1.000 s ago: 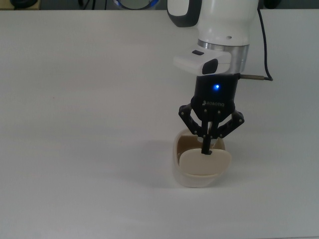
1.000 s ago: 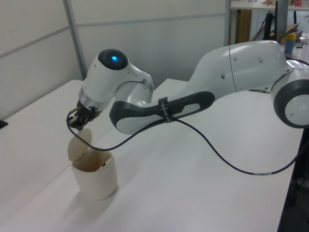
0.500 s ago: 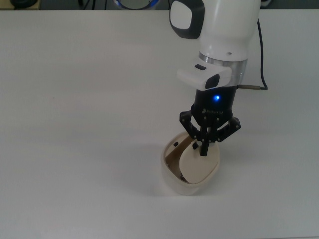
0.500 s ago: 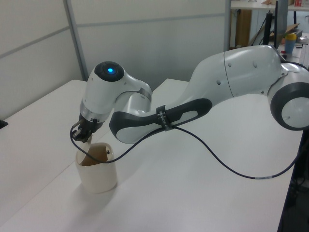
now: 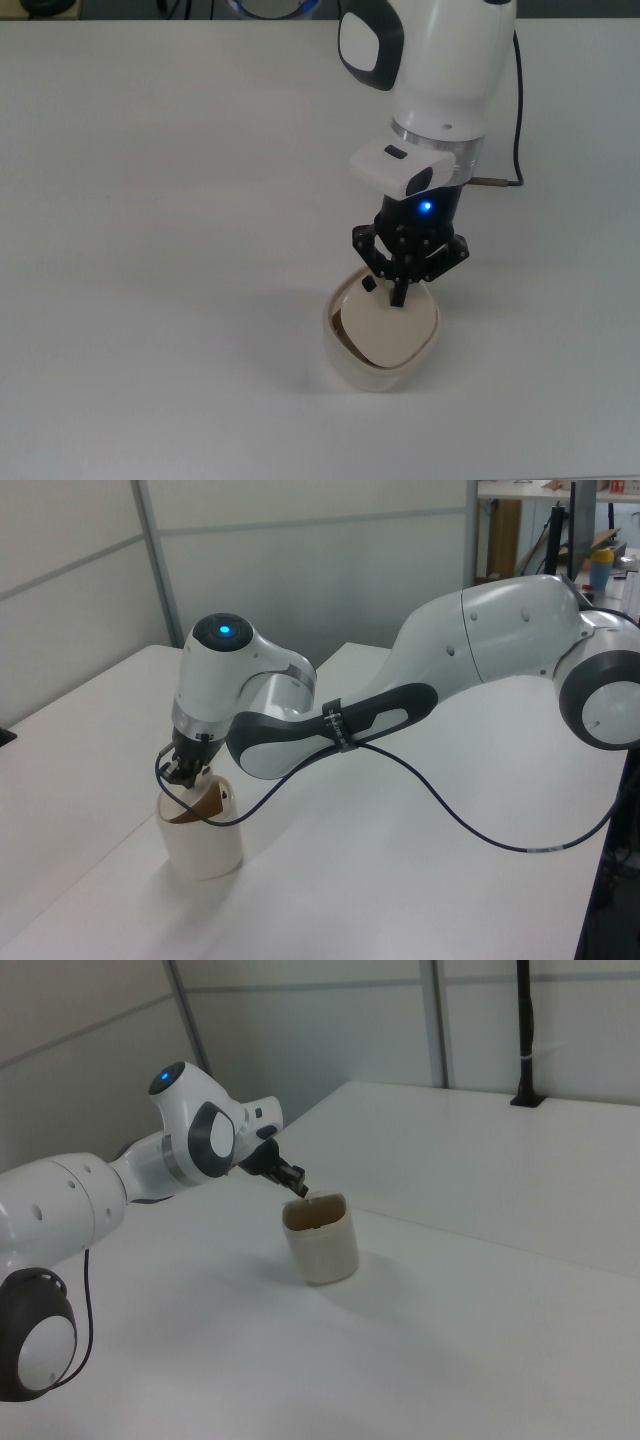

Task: Close the trash can
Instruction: 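Push the open lid down with the gripper fingertips until it shuts, then press the closed lid down, then lift the gripper off it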

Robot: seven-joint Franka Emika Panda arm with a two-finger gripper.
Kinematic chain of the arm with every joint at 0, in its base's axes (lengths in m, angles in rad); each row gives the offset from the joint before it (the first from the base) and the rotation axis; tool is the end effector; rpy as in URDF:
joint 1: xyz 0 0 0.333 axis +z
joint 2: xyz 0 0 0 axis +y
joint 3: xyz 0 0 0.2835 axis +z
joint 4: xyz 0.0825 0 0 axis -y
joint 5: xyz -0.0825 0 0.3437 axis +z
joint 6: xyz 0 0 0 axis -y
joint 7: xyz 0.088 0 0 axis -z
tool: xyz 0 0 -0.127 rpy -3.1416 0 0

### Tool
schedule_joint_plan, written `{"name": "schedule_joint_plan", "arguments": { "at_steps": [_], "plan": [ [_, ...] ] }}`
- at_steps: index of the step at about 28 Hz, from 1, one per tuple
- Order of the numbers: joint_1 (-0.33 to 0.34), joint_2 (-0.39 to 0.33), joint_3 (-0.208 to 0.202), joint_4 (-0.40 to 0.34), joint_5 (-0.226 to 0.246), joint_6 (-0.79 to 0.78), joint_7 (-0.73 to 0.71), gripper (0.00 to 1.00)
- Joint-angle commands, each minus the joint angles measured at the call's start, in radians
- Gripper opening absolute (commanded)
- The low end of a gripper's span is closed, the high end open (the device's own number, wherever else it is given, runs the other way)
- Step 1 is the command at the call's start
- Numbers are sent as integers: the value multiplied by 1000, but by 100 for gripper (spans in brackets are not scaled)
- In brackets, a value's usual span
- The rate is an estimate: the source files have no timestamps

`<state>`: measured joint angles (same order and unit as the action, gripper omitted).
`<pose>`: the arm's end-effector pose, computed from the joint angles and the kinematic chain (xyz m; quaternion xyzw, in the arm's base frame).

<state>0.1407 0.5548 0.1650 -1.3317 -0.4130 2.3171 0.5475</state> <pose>0.6834 0.1748 0.4290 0.9663 -0.0345 0.2526 0.0370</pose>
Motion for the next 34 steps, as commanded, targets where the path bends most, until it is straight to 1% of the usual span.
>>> {"name": "schedule_joint_plan", "arguments": {
  "at_steps": [1,5,11,17,21,24,27,29,30,32,33,34],
  "plan": [
    [-24,-21,-4,-49,40,-25,-60,0],
    [-47,-19,-5,-73,54,-25,-86,0],
    [-72,-15,-5,-104,57,-25,-100,0],
    [-73,-4,-7,-147,57,-25,-124,0],
    [-72,-3,-7,-150,57,-24,-124,0],
    [-72,-6,-7,-139,59,-22,-112,0],
    [-75,-30,-10,-106,83,-19,-66,1],
    [-78,-42,-12,-84,105,-19,-49,6],
    [-82,-61,-13,-80,123,-21,-44,11],
    [-92,-88,-13,-80,154,-21,-43,27],
    [-98,-101,-13,-80,171,-22,-43,33],
    [-102,-111,-13,-80,184,-25,-44,36]
  ]
}}
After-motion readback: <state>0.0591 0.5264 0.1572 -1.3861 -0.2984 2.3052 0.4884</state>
